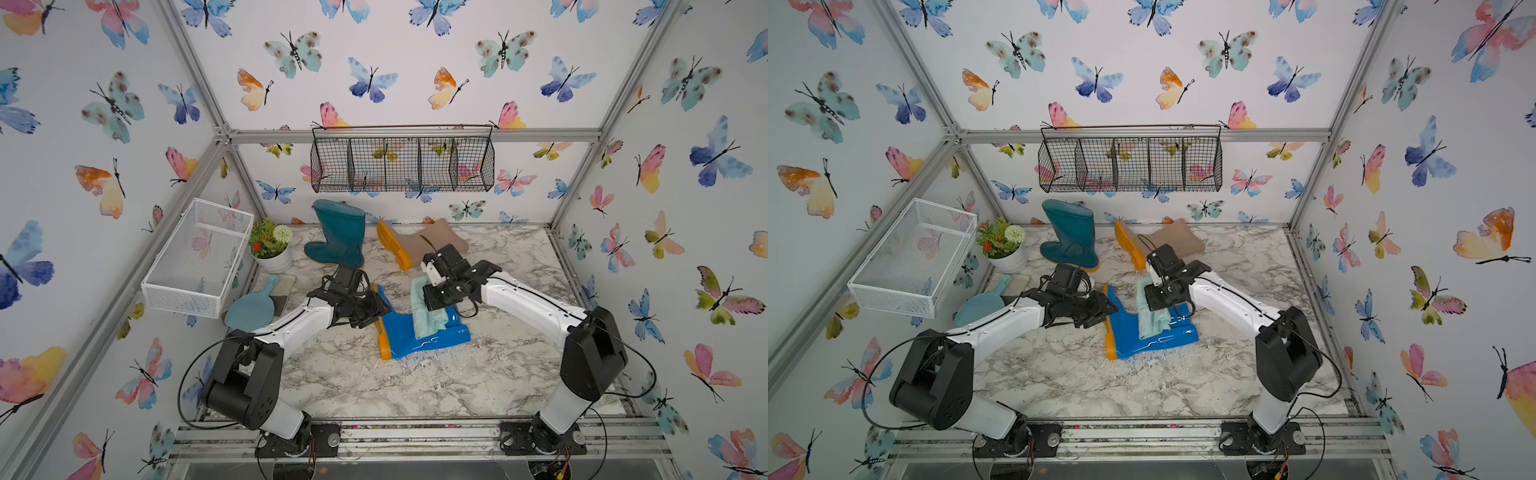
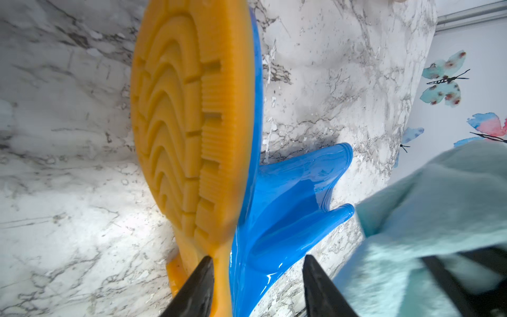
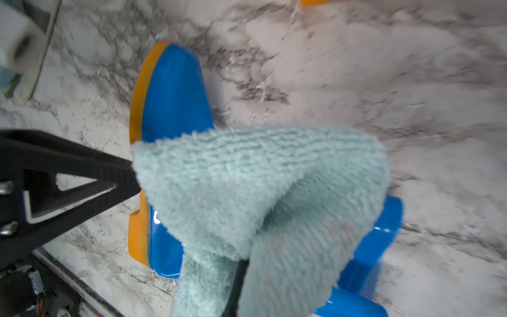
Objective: Wipe the rubber boots with a cloth
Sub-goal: Pick up the cleaning item at the center of the board, then wipe the dirt off the rubber boot.
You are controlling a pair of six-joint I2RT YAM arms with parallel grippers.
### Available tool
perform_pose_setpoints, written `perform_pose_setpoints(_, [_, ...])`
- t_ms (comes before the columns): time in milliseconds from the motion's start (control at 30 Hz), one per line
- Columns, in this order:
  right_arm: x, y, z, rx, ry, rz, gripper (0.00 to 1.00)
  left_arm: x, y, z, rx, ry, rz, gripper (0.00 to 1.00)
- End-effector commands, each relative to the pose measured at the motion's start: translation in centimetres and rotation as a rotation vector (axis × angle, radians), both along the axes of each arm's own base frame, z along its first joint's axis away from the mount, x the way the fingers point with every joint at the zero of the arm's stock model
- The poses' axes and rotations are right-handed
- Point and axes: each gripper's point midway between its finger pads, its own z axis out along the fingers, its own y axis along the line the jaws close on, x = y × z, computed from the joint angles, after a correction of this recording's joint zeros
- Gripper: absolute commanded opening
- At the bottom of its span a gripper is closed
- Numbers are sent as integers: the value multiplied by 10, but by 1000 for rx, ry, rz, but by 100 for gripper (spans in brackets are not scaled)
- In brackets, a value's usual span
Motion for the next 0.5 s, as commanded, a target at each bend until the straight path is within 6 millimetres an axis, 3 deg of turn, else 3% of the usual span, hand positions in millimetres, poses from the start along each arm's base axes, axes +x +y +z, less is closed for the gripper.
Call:
perform_pose_setpoints(0, [-20,29,-26,5,40,75,21,-21,6,-19,31,61,-17,52])
perform_pose_setpoints(67, [-27,41,-46,24,74,63,58,-27,4,-25,6,68,-12,51])
perform_pose_setpoints(100, [-33,46,-57,37,109,53,67,-30,4,-30,2,70,-8,51])
perform_pose_setpoints(167, [-46,55,-78,49,151,36,76,-35,1,-35,-23,75,-42,51])
perform_pose_setpoints(267, [-57,75,-102,85,206,3,77,-37,6,-52,20,108,-43,46])
perform_pose_setpoints(300, [-56,78,-110,73,219,-16,73,-38,5,-55,23,127,-35,44])
perform_pose_setpoints(333, [-53,78,-119,39,223,-28,62,-39,2,-55,16,120,-39,42])
perform_pose_setpoints(400, [-50,54,-136,-120,238,-69,37,-51,4,-66,61,127,-26,41])
perform_pose_setpoints(467, [-47,28,-137,-210,258,-98,22,-66,5,-75,43,180,-24,45])
